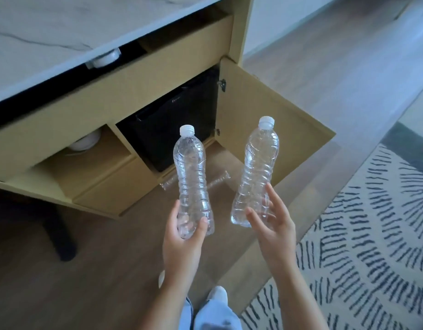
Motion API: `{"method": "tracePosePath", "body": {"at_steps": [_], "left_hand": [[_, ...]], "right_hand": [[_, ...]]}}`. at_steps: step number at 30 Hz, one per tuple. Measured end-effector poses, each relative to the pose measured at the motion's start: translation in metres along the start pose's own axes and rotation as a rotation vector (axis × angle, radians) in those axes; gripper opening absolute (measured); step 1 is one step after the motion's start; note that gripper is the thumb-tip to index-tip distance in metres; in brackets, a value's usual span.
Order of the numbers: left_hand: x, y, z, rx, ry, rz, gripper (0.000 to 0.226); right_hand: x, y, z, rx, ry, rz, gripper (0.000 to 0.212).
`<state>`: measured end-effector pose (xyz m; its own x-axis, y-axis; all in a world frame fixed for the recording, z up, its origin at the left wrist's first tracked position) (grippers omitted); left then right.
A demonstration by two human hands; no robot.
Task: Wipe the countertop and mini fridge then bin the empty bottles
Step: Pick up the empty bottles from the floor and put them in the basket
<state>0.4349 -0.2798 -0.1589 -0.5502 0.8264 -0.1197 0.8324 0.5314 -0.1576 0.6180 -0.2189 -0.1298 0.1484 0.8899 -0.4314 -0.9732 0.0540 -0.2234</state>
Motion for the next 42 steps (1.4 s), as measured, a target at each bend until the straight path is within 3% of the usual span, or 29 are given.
{"method": "tracePosePath", "body": {"at_steps": [9, 13, 20, 26, 31, 37, 42], "left_hand": [[-0.040, -0.001, -0.090, -0.032, 0.052, 0.193, 0.062], [-0.037, -0.002, -0.129, -0.060, 0.093, 0.279, 0.048], [-0.014, -0.002, -0.182, -0.111, 0.169, 0.450, 0.076], [0.014, -0.005, -0.198, -0.126, 0.201, 0.561, 0.069], [0.028, 0.001, -0.202, -0.108, 0.234, 0.602, 0.082], [0.014, 0.043, -0.211, -0.101, 0.223, 0.712, 0.066], [-0.015, 0.109, -0.223, -0.076, 0.235, 0.840, 0.078]], "right_hand": [[-0.075, -0.074, 0.063, -0.056, -0.057, -0.037, 0.063], [-0.101, -0.098, 0.090, -0.052, -0.079, -0.076, 0.065], [-0.142, -0.118, 0.131, -0.004, -0.076, -0.201, 0.067], [-0.158, -0.115, 0.144, 0.103, -0.015, -0.241, 0.066], [-0.154, -0.115, 0.166, 0.124, -0.018, -0.281, 0.067], [-0.149, -0.142, 0.169, 0.143, -0.051, -0.349, 0.063], [-0.141, -0.201, 0.148, 0.150, -0.013, -0.431, 0.068]]}}
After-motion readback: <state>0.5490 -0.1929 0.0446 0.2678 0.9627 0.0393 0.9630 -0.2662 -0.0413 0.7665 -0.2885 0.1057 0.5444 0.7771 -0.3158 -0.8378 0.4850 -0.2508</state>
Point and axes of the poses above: each hand's wrist, its own x-axis towards the middle knuckle, its own y-axis out of the palm, z = x × y, the point moved 5 cm from there along x, towards the middle knuckle, and after that the axes turned 15 degrees about y, right-handed, at the moved point
